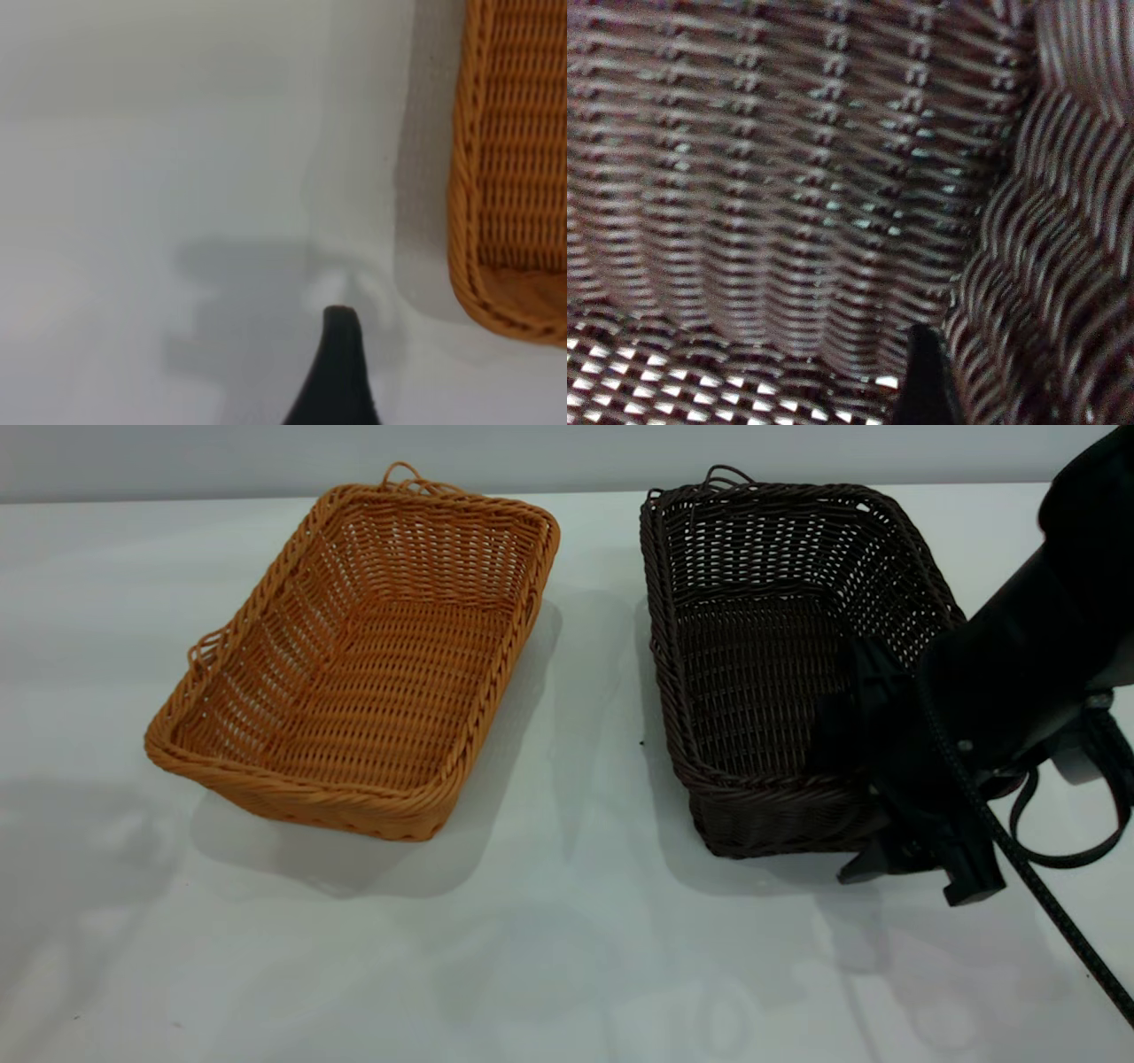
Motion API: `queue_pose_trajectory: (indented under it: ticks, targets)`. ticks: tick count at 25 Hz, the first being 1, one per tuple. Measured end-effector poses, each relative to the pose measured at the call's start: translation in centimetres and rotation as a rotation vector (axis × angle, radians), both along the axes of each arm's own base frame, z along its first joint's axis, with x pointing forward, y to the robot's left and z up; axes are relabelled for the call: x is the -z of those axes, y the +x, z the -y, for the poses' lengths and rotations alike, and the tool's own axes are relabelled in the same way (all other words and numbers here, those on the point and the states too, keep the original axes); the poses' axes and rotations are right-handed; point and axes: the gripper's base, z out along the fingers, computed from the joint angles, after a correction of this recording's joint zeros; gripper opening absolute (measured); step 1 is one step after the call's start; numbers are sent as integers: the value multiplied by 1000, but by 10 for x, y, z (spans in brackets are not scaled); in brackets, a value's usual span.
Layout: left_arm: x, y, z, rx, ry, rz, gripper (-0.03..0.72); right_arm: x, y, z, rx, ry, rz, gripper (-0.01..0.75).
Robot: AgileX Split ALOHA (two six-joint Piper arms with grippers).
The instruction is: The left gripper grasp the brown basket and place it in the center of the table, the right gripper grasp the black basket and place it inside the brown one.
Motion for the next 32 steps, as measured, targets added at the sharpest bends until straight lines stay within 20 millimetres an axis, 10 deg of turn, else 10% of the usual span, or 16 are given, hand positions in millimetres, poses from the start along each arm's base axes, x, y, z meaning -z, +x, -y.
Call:
queue_pose_trajectory:
  ticks: [17,24,32]
  targets:
    - [107,133,37,66,-47,-193,587,4,10,-6,-6,22,10,475]
    - [161,157,71,121,-59,-256,587,4,10,-5,-4,15,11,468]
    - [176,158,75,137,-49,-263,370,4,10,-5,-3,12,11,188]
